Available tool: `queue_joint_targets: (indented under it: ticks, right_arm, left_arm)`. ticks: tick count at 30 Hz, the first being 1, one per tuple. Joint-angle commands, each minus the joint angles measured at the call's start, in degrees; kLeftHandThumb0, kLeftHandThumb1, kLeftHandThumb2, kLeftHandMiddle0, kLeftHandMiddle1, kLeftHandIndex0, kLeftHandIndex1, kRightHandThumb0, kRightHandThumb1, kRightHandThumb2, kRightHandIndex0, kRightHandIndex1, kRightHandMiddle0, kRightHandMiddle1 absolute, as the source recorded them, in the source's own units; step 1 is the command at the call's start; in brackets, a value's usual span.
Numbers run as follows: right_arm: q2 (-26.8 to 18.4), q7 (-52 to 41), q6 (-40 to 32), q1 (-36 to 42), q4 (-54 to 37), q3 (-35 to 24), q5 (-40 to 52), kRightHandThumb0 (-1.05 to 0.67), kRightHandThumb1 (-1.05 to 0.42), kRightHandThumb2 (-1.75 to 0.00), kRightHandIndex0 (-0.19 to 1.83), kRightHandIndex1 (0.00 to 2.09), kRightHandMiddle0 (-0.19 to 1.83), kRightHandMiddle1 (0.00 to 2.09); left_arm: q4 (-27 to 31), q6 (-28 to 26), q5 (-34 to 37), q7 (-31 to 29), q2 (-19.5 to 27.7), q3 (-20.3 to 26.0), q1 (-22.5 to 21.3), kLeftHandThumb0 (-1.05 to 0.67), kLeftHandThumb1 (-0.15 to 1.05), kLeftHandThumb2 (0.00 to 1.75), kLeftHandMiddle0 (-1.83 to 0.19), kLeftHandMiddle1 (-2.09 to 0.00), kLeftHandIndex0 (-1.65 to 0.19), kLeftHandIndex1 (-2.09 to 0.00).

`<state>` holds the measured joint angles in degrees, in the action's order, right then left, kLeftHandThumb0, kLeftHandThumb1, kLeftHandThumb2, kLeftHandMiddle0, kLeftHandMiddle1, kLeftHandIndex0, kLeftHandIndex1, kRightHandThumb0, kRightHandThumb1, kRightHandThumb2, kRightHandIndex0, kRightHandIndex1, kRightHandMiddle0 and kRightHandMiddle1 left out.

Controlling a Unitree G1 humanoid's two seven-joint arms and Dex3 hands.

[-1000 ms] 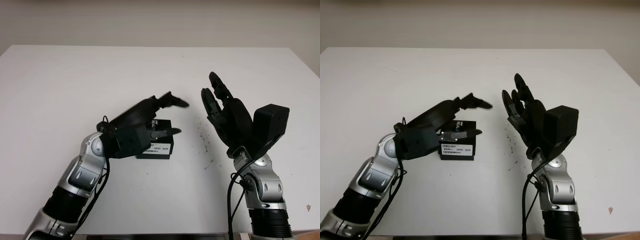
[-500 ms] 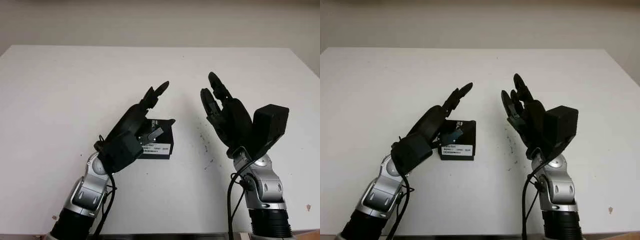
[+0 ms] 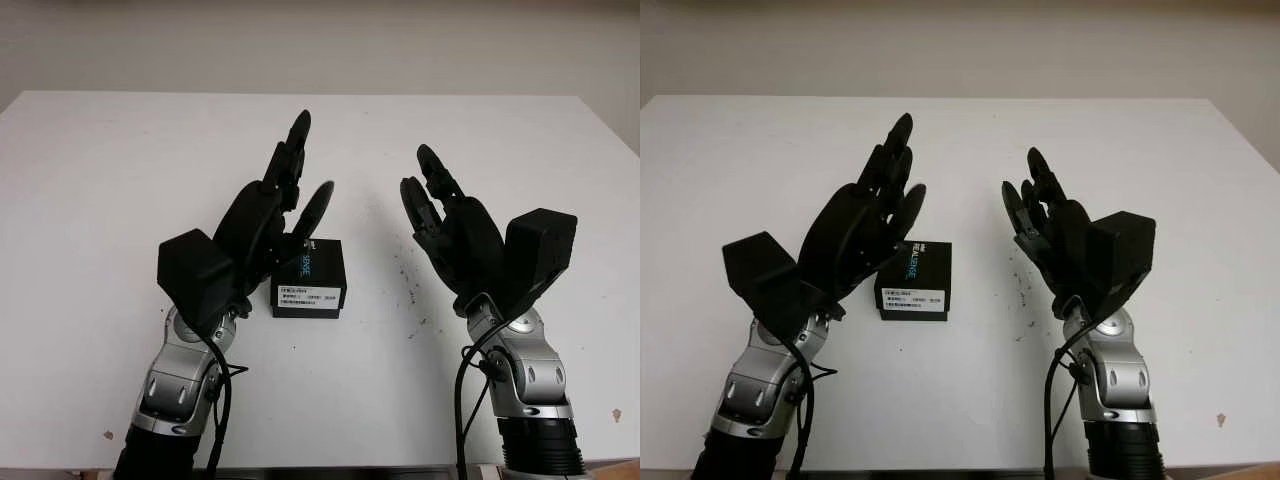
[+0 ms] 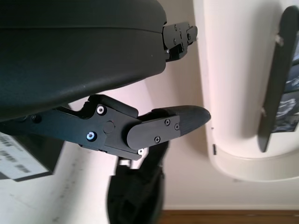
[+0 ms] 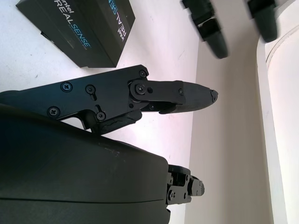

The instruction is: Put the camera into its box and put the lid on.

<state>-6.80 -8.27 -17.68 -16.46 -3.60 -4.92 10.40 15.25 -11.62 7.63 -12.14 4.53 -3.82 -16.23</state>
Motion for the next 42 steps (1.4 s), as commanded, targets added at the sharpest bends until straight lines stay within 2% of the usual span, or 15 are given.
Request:
queue_joint_targets:
  ticks: [1, 6, 8, 11, 16, 20, 28, 34, 42]
  right_arm:
    - [-0.4, -0.2, -0.2, -0.3, -0.4, 0.2, -0.1, -0.63, -1.05, -0.37, -0.05, 0.05, -0.02, 0.06]
    - [-0.1, -0.1, -0.4, -0.5, -0.1, -0.1, 0.1, -0.61, -1.05, -0.37, -0.05, 0.05, -0.02, 0.05]
    - [-0.1, -0.1, -0.2, -0.6, 0.1, 0.1, -0.1, -0.62, -1.05, -0.36, -0.05, 0.05, -0.02, 0.06]
    - [0.0, -0.1, 0.1, -0.5, 0.2, 0.2, -0.2, -0.63, -1.05, -0.36, -0.05, 0.05, -0.01, 0.06]
    - [-0.1, 0.0, -0.3, -0.3, -0.4, 0.1, -0.2, -0.62, -1.05, -0.36, -0.05, 0.05, 0.00, 0.06]
    - [0.2, 0.3, -0.5, -0.1, -0.5, 0.1, -0.1, -0.63, -1.05, -0.35, -0.05, 0.05, -0.01, 0.06]
    - [0.2, 0.6, -0.9, 0.0, -0.6, 0.1, 0.0, -0.62, -1.05, -0.35, -0.05, 0.05, -0.01, 0.06]
    - [0.5, 0.6, -0.9, 0.0, -0.5, 0.0, 0.1, -0.62, -1.05, -0.36, -0.05, 0.05, -0.01, 0.05]
    - [0.5, 0.4, -0.6, 0.2, -0.6, 0.1, 0.0, -0.62, -1.05, -0.37, -0.05, 0.05, -0.02, 0.05]
  left_arm:
    - [2.8, -2.1, 2.9, 0.7, -1.1, 1.8, -2.5, -0.56, 1.05, 0.63, 0.19, -0.02, 0.19, 0.00]
    - [6.0, -12.0, 16.7, 1.9, -3.9, 7.0, -5.7, -0.61, 1.05, 0.61, 0.19, 0.00, 0.19, 0.00]
    - [6.6, -14.7, 18.9, 4.0, -4.9, 7.7, -6.4, -0.61, 1.05, 0.61, 0.19, 0.00, 0.19, 0.00]
    - [6.5, -15.5, 17.5, 7.0, -5.7, 6.6, -6.2, -0.60, 1.05, 0.65, 0.19, 0.00, 0.19, 0.00]
    - [3.7, -11.4, 12.3, 8.5, -6.7, 3.4, -3.8, -0.58, 1.05, 0.66, 0.19, 0.00, 0.19, 0.00]
    - [1.6, -9.4, 11.4, 8.2, -8.2, 1.8, -1.3, -0.59, 1.05, 0.61, 0.19, 0.00, 0.19, 0.00]
    - [-1.6, -4.7, 8.8, 6.5, -9.3, -1.9, 3.7, -0.60, 1.05, 0.63, 0.19, 0.00, 0.19, 0.00]
    - [-5.7, 4.3, -1.7, 8.8, -8.1, -8.0, 10.7, -0.60, 1.05, 0.69, 0.19, 0.00, 0.19, 0.00]
    - [-11.0, 10.0, -6.5, 8.9, -7.2, -9.0, 14.5, -0.58, 1.05, 0.71, 0.19, 0.00, 0.19, 0.00]
